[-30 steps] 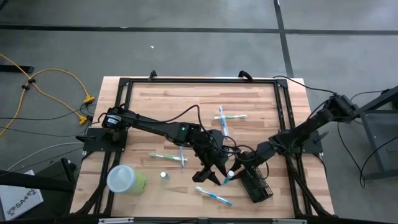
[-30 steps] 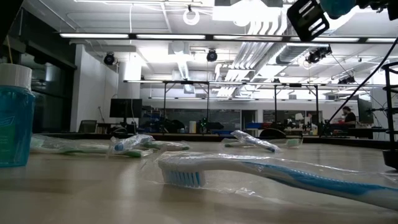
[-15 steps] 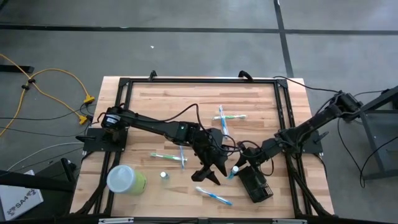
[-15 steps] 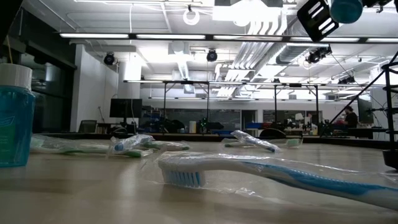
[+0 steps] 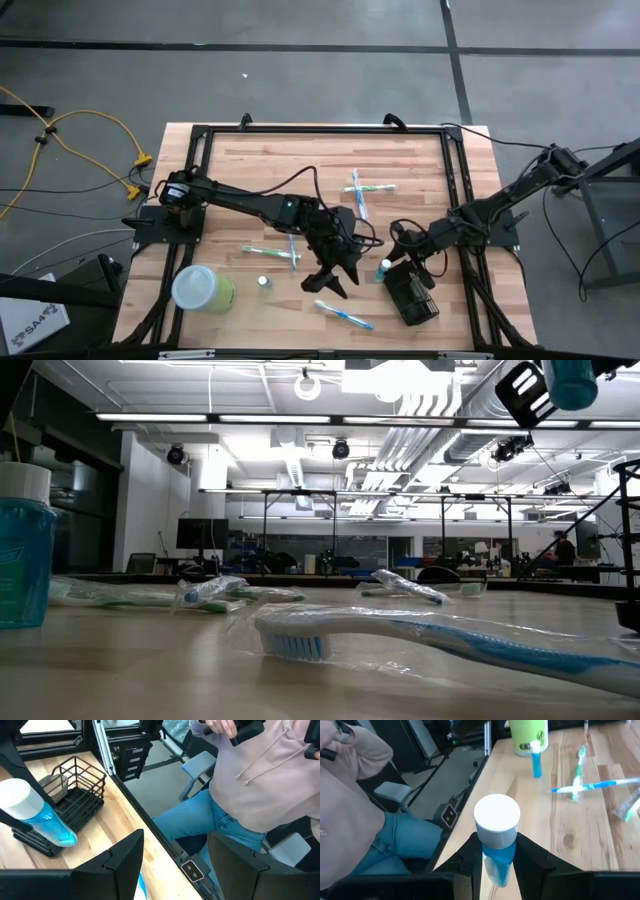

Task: Pick & Place toothbrushing station
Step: Put the top blue mouthwash into the middle section of the of the black wire organizer

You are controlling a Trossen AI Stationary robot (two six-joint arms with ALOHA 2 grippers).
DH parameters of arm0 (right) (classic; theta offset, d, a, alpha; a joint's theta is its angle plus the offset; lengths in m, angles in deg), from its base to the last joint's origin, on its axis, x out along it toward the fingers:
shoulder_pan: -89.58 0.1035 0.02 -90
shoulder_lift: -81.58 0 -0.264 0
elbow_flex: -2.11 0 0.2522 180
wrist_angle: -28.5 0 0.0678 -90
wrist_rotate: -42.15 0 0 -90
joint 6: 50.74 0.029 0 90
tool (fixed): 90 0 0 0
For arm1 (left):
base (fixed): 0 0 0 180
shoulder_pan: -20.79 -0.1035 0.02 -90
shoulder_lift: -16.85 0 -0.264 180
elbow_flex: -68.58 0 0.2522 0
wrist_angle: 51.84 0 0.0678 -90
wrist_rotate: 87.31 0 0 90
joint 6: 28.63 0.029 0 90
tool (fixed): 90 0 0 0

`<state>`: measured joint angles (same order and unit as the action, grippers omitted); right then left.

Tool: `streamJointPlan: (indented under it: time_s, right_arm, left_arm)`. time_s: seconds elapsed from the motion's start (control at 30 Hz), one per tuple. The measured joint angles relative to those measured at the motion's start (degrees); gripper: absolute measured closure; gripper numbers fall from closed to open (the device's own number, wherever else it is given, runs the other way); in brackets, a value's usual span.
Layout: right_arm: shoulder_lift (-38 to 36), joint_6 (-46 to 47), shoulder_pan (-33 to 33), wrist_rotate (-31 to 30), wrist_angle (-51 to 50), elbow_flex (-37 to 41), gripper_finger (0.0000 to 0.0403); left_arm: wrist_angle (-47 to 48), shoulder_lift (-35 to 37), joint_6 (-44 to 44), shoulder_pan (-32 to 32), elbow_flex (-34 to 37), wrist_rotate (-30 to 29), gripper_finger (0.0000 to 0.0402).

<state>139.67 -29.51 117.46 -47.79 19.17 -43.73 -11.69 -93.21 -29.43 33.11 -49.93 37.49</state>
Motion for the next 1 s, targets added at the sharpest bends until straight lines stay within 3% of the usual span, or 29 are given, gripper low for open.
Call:
streamJointPlan:
  time_s: [0.27, 0.57, 1.0]
  right_arm:
    - [-2.7, 0.5, 3.6, -2.0, -3.3, 0.0, 0.0326]
    - [-5.9, 4.5, 9.6, -8.5, -9.1, 0.0, 0.0326]
    - [-5.9, 11.1, 17.8, -15.3, -13.2, 0.0, 0.0325]
  left_arm:
    - [0.0, 0.0, 0.0, 0.0, 0.0, -0.6, 0.0188]
    - [-0.1, 0.0, 0.0, 0.0, 0.0, -2.0, 0.0188]
    - [-2.6, 0.0, -0.4, 0.0, 0.0, -2.5, 0.0188]
